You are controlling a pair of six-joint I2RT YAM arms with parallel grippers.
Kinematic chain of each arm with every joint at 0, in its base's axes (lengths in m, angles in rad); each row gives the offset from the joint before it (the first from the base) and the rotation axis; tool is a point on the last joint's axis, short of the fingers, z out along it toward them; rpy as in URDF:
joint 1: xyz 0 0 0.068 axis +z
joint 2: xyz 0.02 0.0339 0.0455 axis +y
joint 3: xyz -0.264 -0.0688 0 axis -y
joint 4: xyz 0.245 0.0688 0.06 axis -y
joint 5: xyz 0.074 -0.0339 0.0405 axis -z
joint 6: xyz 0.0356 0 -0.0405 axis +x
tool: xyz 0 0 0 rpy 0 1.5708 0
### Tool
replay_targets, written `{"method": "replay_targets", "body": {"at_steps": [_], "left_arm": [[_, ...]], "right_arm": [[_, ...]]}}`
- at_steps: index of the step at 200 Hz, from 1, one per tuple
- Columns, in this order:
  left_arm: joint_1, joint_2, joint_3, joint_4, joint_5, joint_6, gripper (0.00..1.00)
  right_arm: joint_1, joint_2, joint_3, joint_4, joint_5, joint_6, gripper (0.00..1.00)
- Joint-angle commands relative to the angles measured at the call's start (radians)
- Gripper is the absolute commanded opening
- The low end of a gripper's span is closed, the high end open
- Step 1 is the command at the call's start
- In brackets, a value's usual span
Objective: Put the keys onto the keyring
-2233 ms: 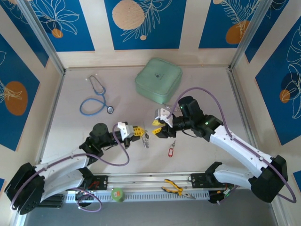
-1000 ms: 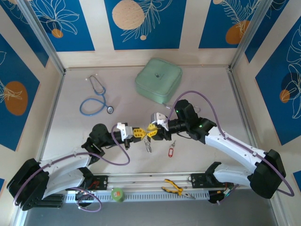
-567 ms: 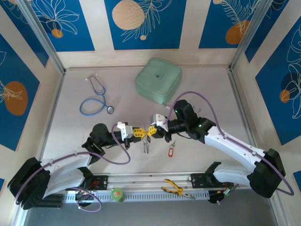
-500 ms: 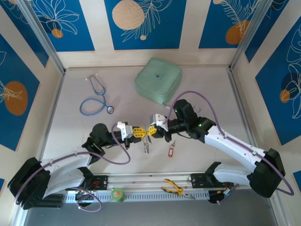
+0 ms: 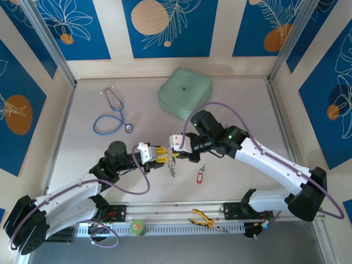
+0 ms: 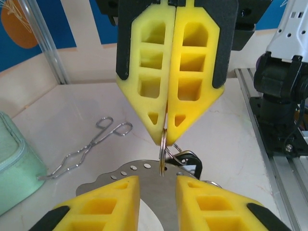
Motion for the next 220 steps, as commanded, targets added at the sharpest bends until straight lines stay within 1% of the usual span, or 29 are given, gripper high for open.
{"method": "replay_targets", "body": {"at_steps": [1, 49, 65, 87, 98, 109, 120, 126, 135, 138, 153, 171, 195, 220], "left_arm": [[-0.002, -0.002, 0.04, -0.034, -0.002, 0.024, 0.27], [-0.002, 0.017, 0.04, 0.014, 0.02, 0.006, 0.25], [-0.002, 0.023, 0.042, 0.012, 0.023, 0.005, 0.24], [-0.003, 0.024, 0.043, 0.01, 0.024, 0.007, 0.16], [-0.002, 0.021, 0.043, 0.01, 0.027, 0.008, 0.09], [-0.003, 0.018, 0.043, 0.006, 0.031, 0.011, 0.0], [-0.002, 0.013, 0.042, 0.004, 0.032, 0.011, 0.0], [-0.002, 0.01, 0.04, 0.004, 0.034, 0.013, 0.0], [-0.003, 0.005, 0.038, 0.01, 0.038, 0.01, 0.0], [-0.002, 0.003, 0.035, 0.015, 0.038, 0.009, 0.0], [-0.002, -0.002, 0.018, 0.057, 0.036, -0.007, 0.0], [-0.002, 0.001, -0.009, 0.14, 0.032, -0.034, 0.0], [-0.002, 0.013, -0.047, 0.254, 0.008, -0.06, 0.0], [-0.002, 0.017, -0.051, 0.268, 0.008, -0.059, 0.0]], "right_arm": [[0.016, 0.015, 0.05, -0.075, 0.043, -0.045, 0.0], [0.05, 0.064, 0.092, -0.067, 0.055, -0.046, 0.0], [0.055, 0.073, 0.096, -0.054, 0.038, -0.043, 0.0], [0.064, 0.08, 0.101, -0.052, 0.019, -0.043, 0.0], [0.066, 0.081, 0.098, -0.051, 0.014, -0.044, 0.0], [0.063, 0.075, 0.091, -0.047, 0.009, -0.036, 0.0], [0.045, 0.056, 0.073, -0.014, -0.007, 0.002, 0.0], [0.029, 0.041, 0.06, 0.006, -0.026, 0.026, 0.08], [-0.003, 0.01, 0.034, 0.036, -0.062, 0.075, 0.26], [-0.016, 0.0, 0.024, 0.048, -0.076, 0.092, 0.29], [-0.077, -0.047, -0.028, 0.084, -0.126, 0.187, 0.37], [-0.113, -0.066, -0.067, 0.083, -0.132, 0.299, 0.38], [-0.121, -0.09, -0.119, 0.114, -0.196, 0.415, 0.37], [-0.128, -0.127, -0.179, 0.194, -0.218, 0.537, 0.37]]}}
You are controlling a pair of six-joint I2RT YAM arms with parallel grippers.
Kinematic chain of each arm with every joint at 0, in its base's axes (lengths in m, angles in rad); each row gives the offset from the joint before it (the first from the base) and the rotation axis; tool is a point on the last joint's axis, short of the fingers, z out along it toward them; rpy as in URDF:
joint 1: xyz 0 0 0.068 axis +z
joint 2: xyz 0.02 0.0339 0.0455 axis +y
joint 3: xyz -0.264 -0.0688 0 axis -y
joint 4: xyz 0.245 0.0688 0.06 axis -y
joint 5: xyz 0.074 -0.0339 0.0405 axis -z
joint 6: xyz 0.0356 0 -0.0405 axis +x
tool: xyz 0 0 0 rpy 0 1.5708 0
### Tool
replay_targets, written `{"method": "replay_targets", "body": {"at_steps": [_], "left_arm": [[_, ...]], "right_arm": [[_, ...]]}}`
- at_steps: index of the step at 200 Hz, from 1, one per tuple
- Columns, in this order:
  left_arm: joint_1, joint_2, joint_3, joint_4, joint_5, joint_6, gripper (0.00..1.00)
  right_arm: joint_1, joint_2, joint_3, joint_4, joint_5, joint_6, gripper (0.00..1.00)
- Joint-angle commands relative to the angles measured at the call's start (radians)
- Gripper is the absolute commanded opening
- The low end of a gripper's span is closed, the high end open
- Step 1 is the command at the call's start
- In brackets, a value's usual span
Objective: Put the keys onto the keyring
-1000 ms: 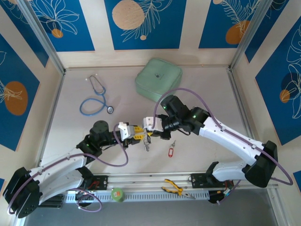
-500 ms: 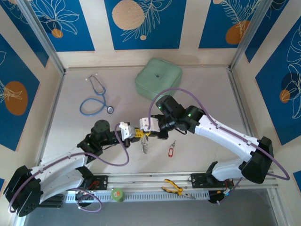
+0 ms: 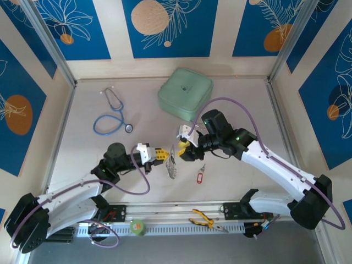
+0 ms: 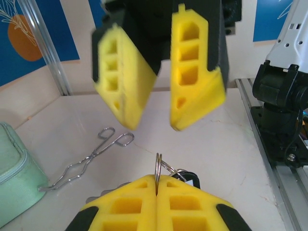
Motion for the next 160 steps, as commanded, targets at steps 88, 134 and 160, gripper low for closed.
{"method": "replay_targets", "body": {"at_steps": [88, 134, 160], "left_arm": [[-0.002, -0.001, -0.006, 0.13, -0.022, -0.033, 0.0], [-0.002, 0.047, -0.015, 0.237, -0.017, -0.104, 0.0], [-0.002, 0.065, -0.013, 0.26, -0.009, -0.122, 0.0]], "right_arm": [[0.013, -0.024, -0.096, 0.124, -0.151, 0.181, 0.37], [0.06, 0.002, -0.11, 0.171, -0.048, 0.165, 0.4], [0.077, 0.018, -0.117, 0.203, 0.014, 0.165, 0.38]]}}
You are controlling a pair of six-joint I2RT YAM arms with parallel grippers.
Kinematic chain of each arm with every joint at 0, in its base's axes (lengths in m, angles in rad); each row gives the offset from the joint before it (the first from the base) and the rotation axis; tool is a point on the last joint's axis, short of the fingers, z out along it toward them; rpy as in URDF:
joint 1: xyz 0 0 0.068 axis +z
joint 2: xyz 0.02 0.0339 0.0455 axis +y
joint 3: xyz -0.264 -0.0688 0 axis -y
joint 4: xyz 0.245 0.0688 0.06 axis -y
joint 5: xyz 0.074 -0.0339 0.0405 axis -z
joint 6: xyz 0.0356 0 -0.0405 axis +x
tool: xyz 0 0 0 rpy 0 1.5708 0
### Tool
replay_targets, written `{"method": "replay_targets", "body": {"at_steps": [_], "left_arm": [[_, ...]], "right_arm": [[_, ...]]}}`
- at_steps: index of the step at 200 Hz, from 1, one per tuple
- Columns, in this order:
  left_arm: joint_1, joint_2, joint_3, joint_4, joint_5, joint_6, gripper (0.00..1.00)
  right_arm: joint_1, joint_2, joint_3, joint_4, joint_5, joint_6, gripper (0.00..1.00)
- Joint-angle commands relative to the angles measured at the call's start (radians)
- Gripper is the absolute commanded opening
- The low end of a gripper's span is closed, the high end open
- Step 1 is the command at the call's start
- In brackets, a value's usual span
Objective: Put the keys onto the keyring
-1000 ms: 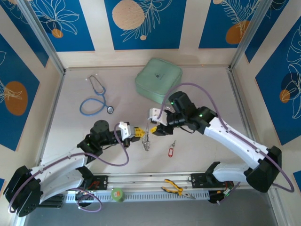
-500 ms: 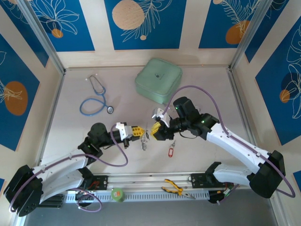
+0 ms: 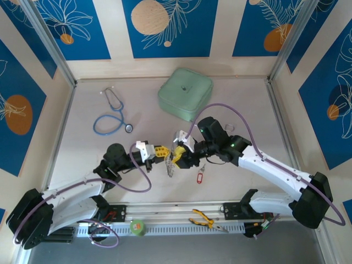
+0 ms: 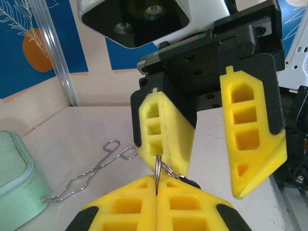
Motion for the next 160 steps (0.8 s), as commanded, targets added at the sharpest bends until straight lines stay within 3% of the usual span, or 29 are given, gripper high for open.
{"method": "replay_targets", "body": {"at_steps": [1, 29, 82, 127, 160], "left_arm": [[-0.002, 0.009, 0.001, 0.109, 0.011, -0.042, 0.0], [-0.002, 0.008, 0.004, 0.106, 0.025, -0.051, 0.0], [-0.002, 0.014, 0.004, 0.12, 0.027, -0.066, 0.0], [-0.003, 0.014, 0.004, 0.132, 0.031, -0.08, 0.0], [-0.003, 0.028, 0.006, 0.167, 0.054, -0.091, 0.0]], "right_arm": [[0.014, 0.015, -0.015, 0.047, 0.062, -0.008, 0.38], [0.016, 0.005, -0.028, 0.061, 0.101, -0.01, 0.28], [0.018, -0.011, -0.044, 0.058, 0.156, -0.008, 0.32], [0.021, -0.014, -0.044, 0.075, 0.136, -0.033, 0.07], [0.046, 0.021, -0.032, 0.05, 0.126, -0.082, 0.01]]}}
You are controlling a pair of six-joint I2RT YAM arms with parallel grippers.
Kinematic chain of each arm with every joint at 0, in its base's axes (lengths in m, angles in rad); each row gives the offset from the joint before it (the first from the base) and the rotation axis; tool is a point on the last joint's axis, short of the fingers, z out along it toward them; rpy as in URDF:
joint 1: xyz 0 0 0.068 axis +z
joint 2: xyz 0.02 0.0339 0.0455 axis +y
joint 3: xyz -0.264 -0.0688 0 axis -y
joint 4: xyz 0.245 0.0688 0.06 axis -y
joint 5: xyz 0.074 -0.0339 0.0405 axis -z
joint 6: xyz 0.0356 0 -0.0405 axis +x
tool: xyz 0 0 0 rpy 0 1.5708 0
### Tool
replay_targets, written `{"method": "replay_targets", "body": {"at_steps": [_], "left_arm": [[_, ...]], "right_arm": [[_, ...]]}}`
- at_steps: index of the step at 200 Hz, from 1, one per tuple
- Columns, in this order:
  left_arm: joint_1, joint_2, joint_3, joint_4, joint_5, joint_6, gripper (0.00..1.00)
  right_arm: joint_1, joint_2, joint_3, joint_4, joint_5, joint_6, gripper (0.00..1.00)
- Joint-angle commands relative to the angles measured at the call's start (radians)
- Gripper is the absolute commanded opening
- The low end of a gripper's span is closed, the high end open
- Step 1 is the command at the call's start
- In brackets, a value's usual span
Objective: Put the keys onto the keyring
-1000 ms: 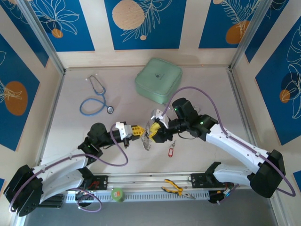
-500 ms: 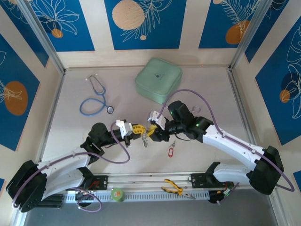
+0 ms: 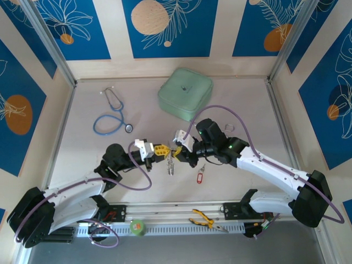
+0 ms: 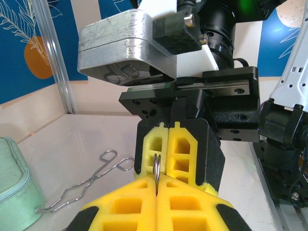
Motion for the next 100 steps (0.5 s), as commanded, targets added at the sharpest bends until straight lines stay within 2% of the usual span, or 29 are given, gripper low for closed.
{"method": "replay_targets", "body": {"at_steps": [1, 63, 100], "left_arm": [[-0.003, 0.012, 0.008, 0.093, 0.045, -0.023, 0.0], [-0.002, 0.034, 0.024, 0.081, 0.081, -0.001, 0.0], [-0.002, 0.03, 0.031, 0.034, 0.095, 0.023, 0.0]], "right_arm": [[0.026, 0.015, 0.005, -0.012, -0.022, -0.048, 0.0], [0.045, 0.05, 0.046, -0.071, -0.064, -0.123, 0.0], [0.016, 0.019, 0.037, -0.049, -0.011, -0.095, 0.0]]}}
